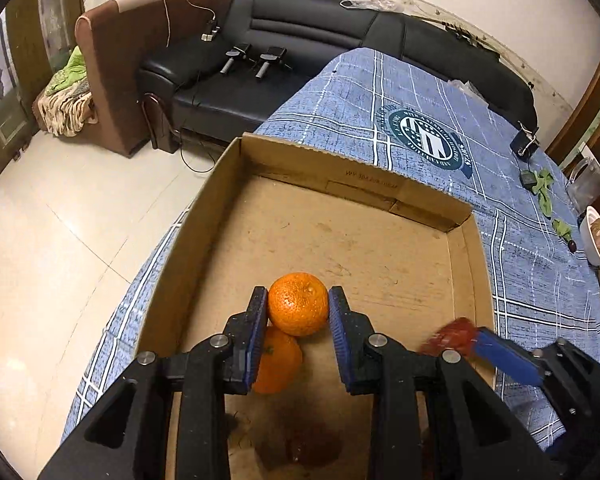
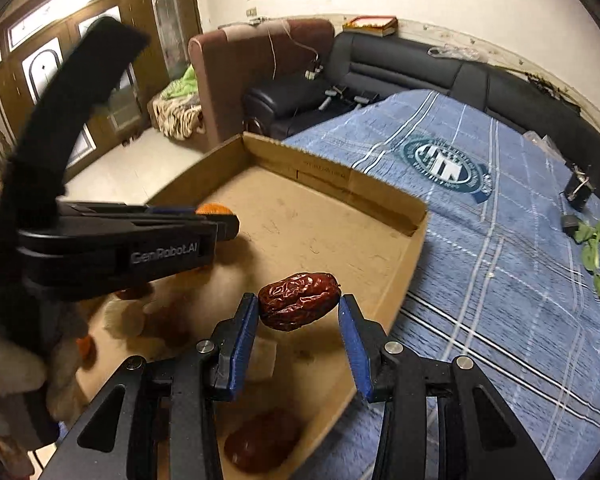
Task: Organize fruits
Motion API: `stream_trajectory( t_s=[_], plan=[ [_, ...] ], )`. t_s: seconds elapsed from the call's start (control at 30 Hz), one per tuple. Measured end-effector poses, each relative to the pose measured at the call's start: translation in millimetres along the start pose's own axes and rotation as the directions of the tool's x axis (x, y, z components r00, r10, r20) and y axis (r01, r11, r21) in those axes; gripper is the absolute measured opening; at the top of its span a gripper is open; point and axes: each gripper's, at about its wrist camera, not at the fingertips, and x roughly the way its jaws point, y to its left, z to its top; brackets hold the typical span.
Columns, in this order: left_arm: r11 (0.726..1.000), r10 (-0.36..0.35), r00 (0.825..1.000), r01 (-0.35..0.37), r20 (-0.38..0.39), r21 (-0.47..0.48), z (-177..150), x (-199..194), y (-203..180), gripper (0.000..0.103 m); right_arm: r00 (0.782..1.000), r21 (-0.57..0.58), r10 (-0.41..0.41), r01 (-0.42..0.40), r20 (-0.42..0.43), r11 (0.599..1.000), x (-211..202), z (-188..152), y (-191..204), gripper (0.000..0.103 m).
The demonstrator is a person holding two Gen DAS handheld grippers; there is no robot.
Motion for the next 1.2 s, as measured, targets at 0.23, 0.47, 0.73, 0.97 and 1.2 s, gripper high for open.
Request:
stream_trajectory(
  t_s=[0.23,0.47,0.73,0.97,1.2],
  plan=[
    [0.998,-0.063,0.998,0.063,-0.018,-0.016,0,5,1,0.039,1.000,0.014,-0.006,0.006,-0.011,1.000,16,-1,-2,0.047],
    [0.996,-0.081,0.996,0.083,0.036,-0.043,-3,-15,3,0.050,1.000,0.010,0.002,-0.002,0.010,1.000,3,-3,-1,0.047],
    [0.999,-0.021,0.979,0.028,0.201,-0.030,-22,-79,-8,0.055,0.996,0.020,0.000,-0.002,0.084,1.000,-47,-19,-7,0.047],
    [0.992,0.119,0.893,-0.127,0.434,-0.011,-75,-151,-58,0.091,0.988,0.140,-0.041,0.020,0.148,0.990,-106,-63,-47,0.047],
    [0.993,0.105,0.863,-0.115,0.494,-0.010,-127,-172,-112,0.101,0.969,0.245,-0.162,0.113,0.187,0.963,-159,-117,-84,0.047]
  ],
)
